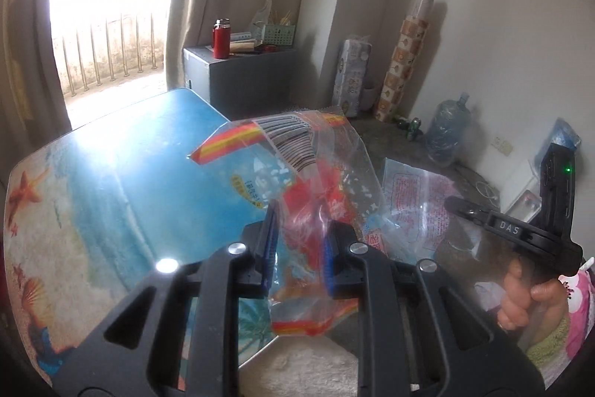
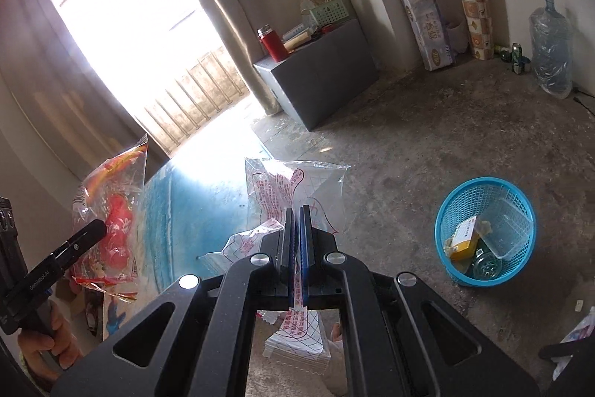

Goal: Collect trash
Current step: 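Carry the red bag and clear bag with both tools toward the blue wastebasket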

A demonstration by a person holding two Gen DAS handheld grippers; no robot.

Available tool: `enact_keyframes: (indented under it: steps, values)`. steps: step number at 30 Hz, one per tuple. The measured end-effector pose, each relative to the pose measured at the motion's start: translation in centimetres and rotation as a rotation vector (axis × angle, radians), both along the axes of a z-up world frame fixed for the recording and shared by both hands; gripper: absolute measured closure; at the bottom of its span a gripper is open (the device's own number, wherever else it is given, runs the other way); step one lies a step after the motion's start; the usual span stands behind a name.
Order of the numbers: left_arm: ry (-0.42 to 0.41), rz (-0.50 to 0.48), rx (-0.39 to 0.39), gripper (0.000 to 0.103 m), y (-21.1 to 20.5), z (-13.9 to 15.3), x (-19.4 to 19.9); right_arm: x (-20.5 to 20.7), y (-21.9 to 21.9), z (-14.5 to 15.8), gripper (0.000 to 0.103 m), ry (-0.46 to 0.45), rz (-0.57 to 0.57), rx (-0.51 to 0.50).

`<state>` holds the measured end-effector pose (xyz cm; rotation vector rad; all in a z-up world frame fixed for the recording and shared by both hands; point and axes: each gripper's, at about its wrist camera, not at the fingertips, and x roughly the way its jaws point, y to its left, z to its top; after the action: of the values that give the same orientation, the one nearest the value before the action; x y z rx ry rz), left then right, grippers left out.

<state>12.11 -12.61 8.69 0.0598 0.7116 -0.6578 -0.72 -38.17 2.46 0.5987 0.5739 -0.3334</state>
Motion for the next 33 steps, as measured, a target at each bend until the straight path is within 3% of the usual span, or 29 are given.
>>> enact_keyframes:
  steps: [9,16,22,27,28,31,33]
  values:
    - [0.089,-0.265,0.052,0.084,-16.0,-4.4,-1.1,-11.4,-11.3,-4.3,0.100,0.089,-0.380,0.005]
    - [0.233,-0.336,0.109,0.084,-25.1,-11.7,0.6,-13.5,-16.5,-9.4,0.100,0.170,-0.472,0.086]
    - [0.336,-0.322,0.143,0.084,-27.9,-17.2,2.9,-13.5,-19.2,-12.1,0.100,0.233,-0.489,0.121]
    - [0.375,-0.310,0.136,0.084,-27.9,-20.2,3.4,-16.0,-21.5,-17.7,0.097,0.383,-0.563,0.186]
    - [0.376,-0.308,0.137,0.084,-28.0,-20.7,3.3,-16.4,-21.9,-19.5,0.091,0.413,-0.567,0.229]
    - [0.383,-0.313,0.129,0.084,-27.6,-22.2,3.1,-17.4,-22.8,-25.9,0.057,0.514,-0.551,0.363]
    - [0.392,-0.319,0.126,0.084,-27.6,-23.2,3.0,-17.4,-23.0,-30.6,0.053,0.598,-0.530,0.425]
